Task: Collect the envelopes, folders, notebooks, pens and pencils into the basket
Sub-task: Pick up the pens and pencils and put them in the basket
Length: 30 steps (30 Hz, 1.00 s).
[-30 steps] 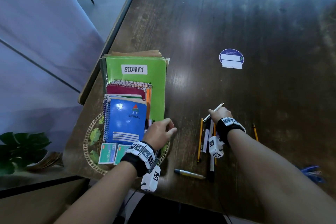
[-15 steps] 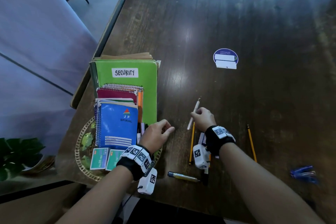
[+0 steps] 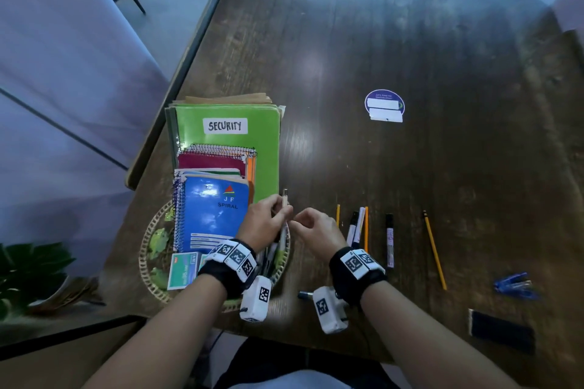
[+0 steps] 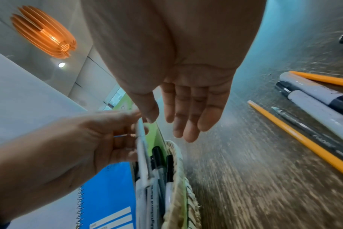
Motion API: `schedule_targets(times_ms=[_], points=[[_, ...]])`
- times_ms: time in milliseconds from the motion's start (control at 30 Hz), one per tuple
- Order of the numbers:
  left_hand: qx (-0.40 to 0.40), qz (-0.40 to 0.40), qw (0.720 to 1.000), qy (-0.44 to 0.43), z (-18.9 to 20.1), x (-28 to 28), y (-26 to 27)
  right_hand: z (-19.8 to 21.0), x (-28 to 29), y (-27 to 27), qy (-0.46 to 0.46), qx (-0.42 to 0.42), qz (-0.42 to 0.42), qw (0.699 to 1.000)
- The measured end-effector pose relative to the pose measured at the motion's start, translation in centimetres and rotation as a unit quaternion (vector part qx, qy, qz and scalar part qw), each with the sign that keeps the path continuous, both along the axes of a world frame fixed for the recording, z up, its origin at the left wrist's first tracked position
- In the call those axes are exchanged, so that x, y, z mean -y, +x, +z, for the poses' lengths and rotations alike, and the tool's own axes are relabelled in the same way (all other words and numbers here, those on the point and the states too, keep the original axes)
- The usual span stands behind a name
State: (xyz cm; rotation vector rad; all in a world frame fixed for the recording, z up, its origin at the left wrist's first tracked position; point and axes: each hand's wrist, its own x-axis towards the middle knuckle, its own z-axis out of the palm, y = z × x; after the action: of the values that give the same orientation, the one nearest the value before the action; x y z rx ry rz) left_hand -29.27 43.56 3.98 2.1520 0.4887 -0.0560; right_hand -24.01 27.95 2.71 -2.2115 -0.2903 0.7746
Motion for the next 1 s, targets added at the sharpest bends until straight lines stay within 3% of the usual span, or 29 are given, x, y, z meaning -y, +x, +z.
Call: schedule_targets(times_ms=[367, 700, 1000], points=[[-0.078, 0.006, 0.995, 0.058, -1.8, -3.3, -2.6, -3.2, 6.8, -2.6, -0.140, -0.058, -0.024, 0.988], [-0.139, -0.062, 0.976, 0.158, -2.3, -3.2, -2.2, -4.3, 11.8, -2.4, -0.200, -0.040, -0.162, 0.965], [-0.092, -0.055, 0.982, 0.155, -1.2, -1.4, -2.0, -4.3, 12.8, -1.0, -0.195, -0.047, -0.197, 0.960]])
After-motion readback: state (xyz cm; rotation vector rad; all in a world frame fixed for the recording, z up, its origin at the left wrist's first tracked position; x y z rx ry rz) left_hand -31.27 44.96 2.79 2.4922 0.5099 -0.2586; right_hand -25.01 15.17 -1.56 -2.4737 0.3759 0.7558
